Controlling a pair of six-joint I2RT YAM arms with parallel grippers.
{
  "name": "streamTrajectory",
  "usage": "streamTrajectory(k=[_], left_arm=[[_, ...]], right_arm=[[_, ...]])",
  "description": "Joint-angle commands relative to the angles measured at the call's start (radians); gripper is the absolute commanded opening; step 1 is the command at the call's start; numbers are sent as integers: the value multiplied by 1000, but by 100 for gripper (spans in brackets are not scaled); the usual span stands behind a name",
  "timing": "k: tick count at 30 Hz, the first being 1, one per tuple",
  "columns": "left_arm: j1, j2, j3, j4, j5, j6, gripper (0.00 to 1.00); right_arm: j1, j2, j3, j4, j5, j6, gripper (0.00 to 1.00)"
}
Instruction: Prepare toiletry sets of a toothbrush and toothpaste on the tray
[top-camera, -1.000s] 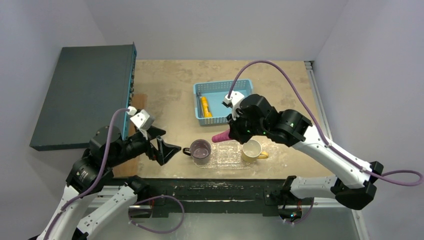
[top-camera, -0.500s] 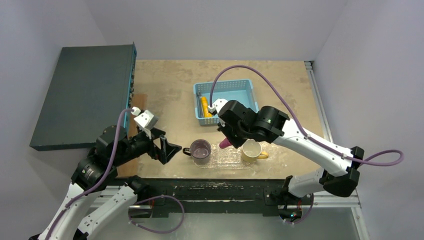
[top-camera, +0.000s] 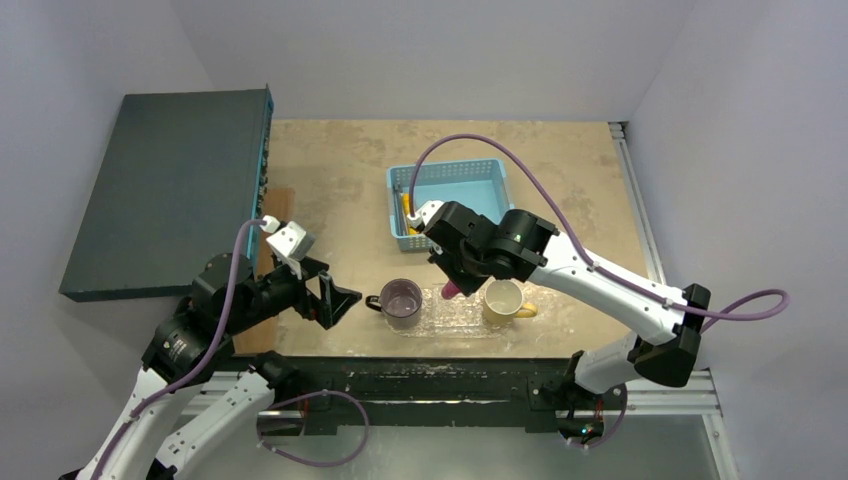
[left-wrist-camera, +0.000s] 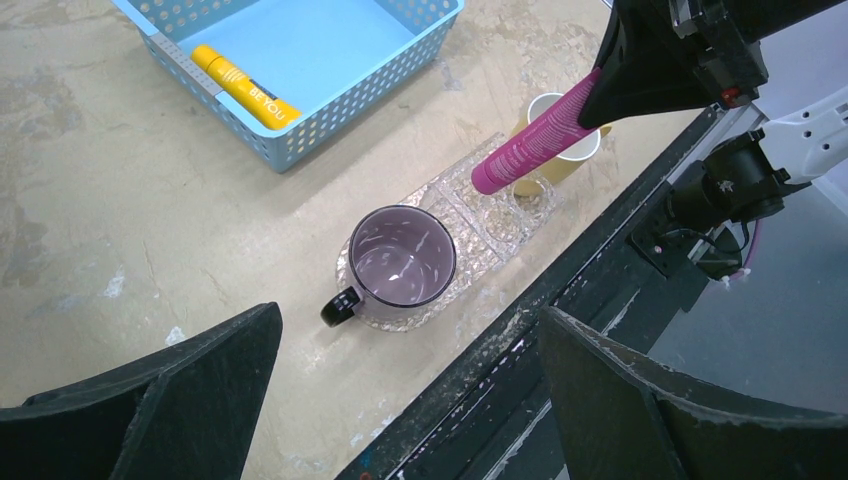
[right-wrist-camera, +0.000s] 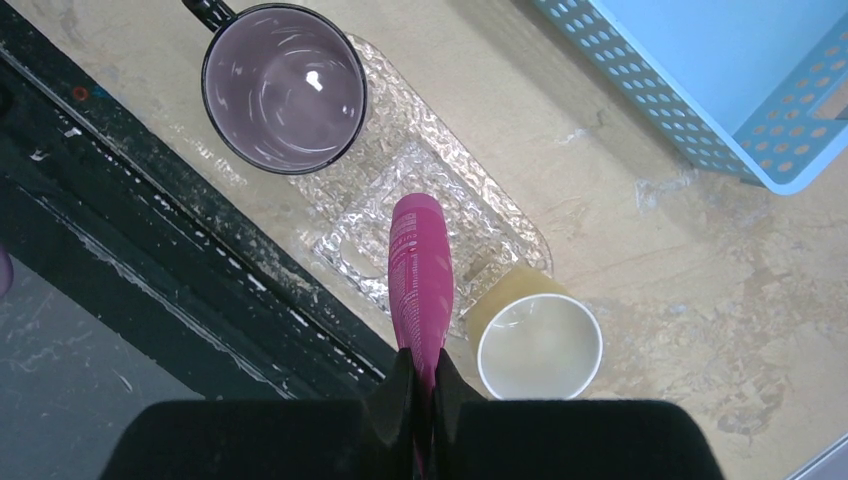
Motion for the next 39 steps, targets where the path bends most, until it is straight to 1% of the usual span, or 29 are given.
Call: streamTrajectory(k=[1, 8, 39], left_arm=[[-1, -6, -5, 20, -11, 20, 100], [0, -9, -7, 20, -13, 22, 100], [-1, -2, -10, 19, -22, 24, 100]], right_arm=[[5, 1, 16, 42, 2, -1, 0], [5, 12, -4, 65, -21, -10, 0], [-7, 19, -57, 65, 13, -28, 0]])
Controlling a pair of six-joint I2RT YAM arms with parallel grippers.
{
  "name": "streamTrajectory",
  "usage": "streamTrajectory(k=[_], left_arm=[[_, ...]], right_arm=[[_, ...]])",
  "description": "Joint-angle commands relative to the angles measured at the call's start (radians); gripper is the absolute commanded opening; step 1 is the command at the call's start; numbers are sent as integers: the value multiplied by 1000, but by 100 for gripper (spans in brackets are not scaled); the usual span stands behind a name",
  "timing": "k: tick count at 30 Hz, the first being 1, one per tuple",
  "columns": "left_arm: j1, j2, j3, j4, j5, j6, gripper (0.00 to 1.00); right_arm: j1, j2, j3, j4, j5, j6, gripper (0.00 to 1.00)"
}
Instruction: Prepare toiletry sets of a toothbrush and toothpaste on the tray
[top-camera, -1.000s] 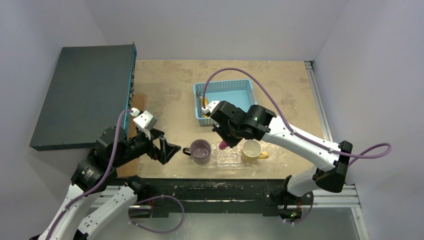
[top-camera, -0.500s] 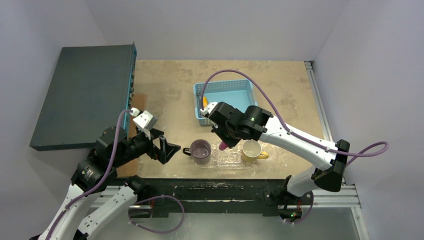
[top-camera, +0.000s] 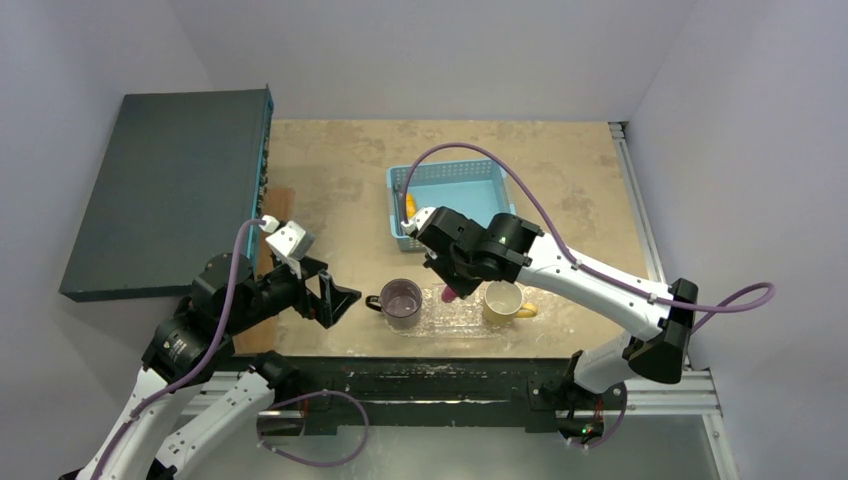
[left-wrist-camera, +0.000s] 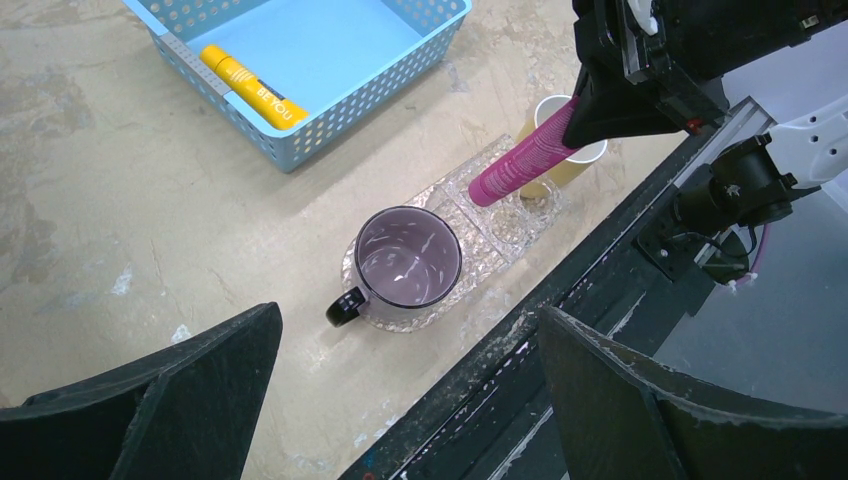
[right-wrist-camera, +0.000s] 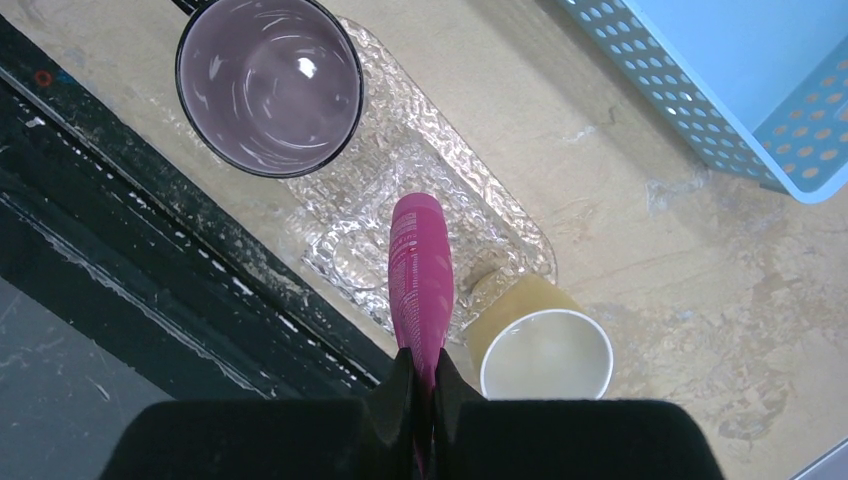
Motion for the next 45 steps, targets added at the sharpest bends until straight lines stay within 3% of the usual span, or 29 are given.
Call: streamTrajectory(k=[1, 45], left_arm=[[-1, -2, -10, 19, -8, 23, 100], [-1, 3, -13, 17, -9, 24, 100]], right_arm=[[-7, -13, -8, 24, 11, -14, 0], [-32, 124, -97, 159, -46, -58, 0]])
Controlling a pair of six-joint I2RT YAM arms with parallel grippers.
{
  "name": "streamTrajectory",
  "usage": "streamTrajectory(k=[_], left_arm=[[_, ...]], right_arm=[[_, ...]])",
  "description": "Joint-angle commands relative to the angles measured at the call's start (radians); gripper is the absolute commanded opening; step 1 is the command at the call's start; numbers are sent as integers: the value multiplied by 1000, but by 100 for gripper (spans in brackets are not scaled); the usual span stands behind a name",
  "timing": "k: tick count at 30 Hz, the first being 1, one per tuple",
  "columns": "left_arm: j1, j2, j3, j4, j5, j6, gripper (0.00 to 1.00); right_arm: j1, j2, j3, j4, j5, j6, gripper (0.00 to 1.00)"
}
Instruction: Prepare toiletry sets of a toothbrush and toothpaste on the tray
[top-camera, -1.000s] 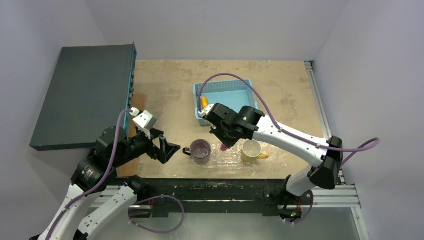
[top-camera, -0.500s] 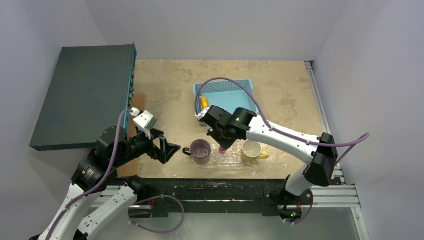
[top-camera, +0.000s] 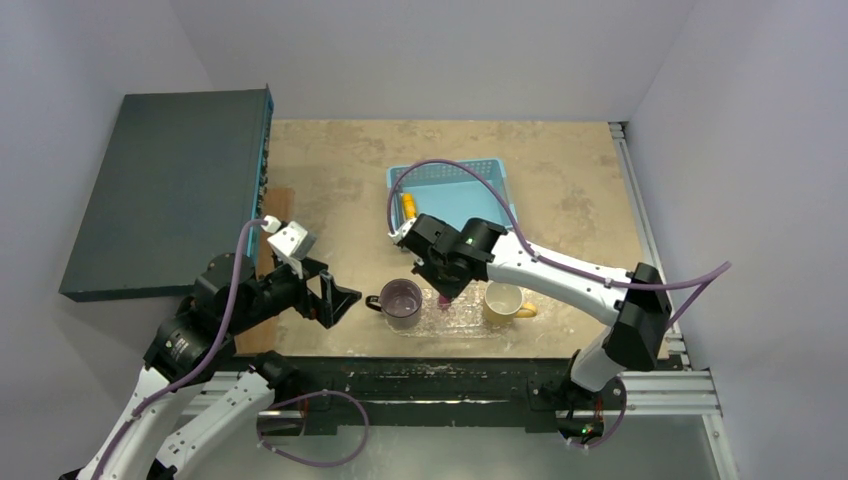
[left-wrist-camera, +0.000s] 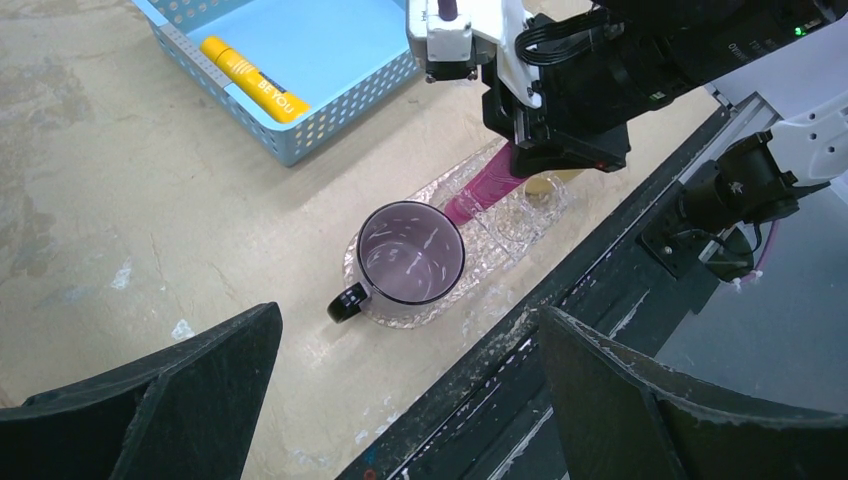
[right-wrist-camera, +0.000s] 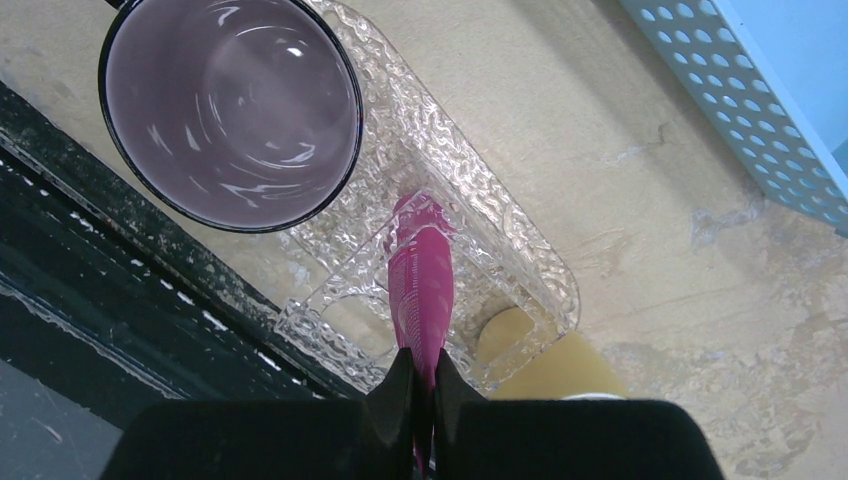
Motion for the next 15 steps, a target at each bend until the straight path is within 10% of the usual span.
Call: streamTrajectory(k=[1, 15], left_arm=[[0, 2, -4, 18, -5, 25, 100], [-1, 2, -3, 17, -7, 25, 100]], right_arm=[[-6, 7, -12, 34, -14, -13, 0], [-9, 17, -18, 47, -3, -12, 15]])
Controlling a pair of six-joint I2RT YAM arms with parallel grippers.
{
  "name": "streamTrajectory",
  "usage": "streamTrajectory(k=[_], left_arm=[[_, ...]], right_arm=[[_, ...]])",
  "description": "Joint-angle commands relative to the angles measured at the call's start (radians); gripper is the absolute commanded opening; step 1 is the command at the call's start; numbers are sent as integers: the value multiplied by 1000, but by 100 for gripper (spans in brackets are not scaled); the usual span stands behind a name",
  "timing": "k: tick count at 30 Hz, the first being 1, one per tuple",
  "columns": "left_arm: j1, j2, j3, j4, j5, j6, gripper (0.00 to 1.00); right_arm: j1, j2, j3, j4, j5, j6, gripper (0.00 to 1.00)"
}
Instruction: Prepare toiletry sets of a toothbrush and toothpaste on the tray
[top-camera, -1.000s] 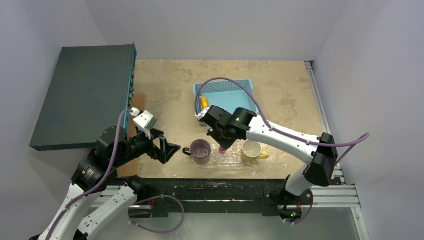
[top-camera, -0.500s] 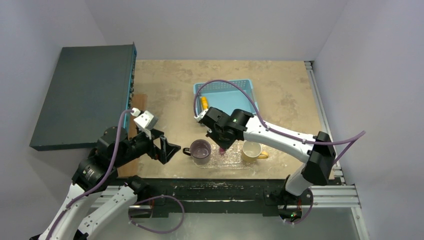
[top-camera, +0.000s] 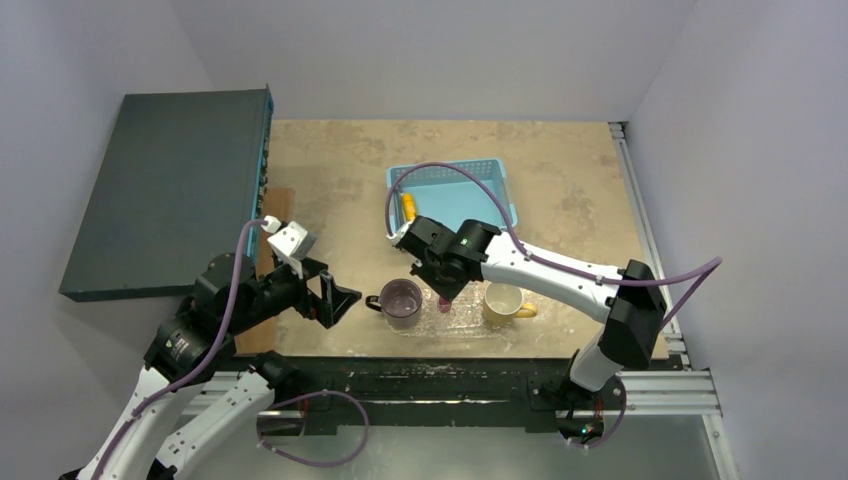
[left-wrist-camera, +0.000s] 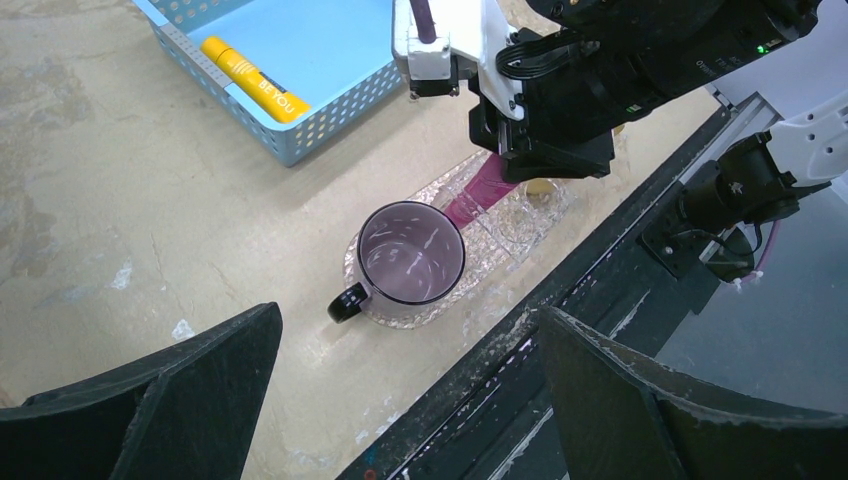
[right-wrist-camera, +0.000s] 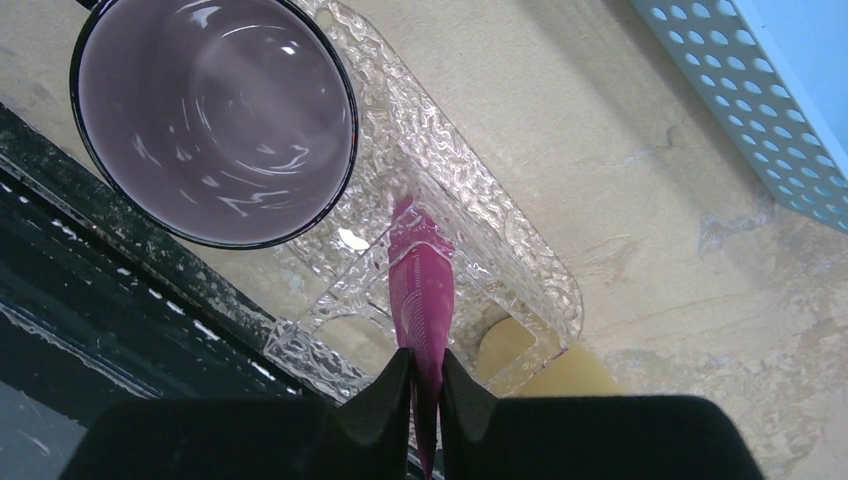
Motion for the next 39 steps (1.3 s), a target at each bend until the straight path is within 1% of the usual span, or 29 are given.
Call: streamTrajectory(k=[1, 3, 15, 21, 24, 29, 34, 39], left_arm=[[0, 2, -2, 18, -5, 24, 100], [0, 4, -2, 17, -4, 25, 100], [-1, 9, -2, 18, -6, 24, 100], [-1, 13, -2, 16, -11, 25, 100], [-1, 12, -3, 17, -13, 23, 100], [-1, 11, -4, 16, -14, 23, 100], [0, 13, -5, 14, -20, 22, 100], [0, 13, -6, 15, -20, 19, 100]], right_arm=[[-4, -13, 2, 24, 1, -8, 18], [-5, -15, 9, 23, 9, -6, 23], [-21, -50, 110, 25, 67, -10, 45], [-59, -68, 174, 89, 77, -16, 50], [-86, -72, 194, 151, 72, -26, 53], [-143, -11, 262, 200, 80, -35, 56], [-209, 67, 303, 275, 29, -15, 57], [-263, 125, 302, 374, -16, 24, 59]])
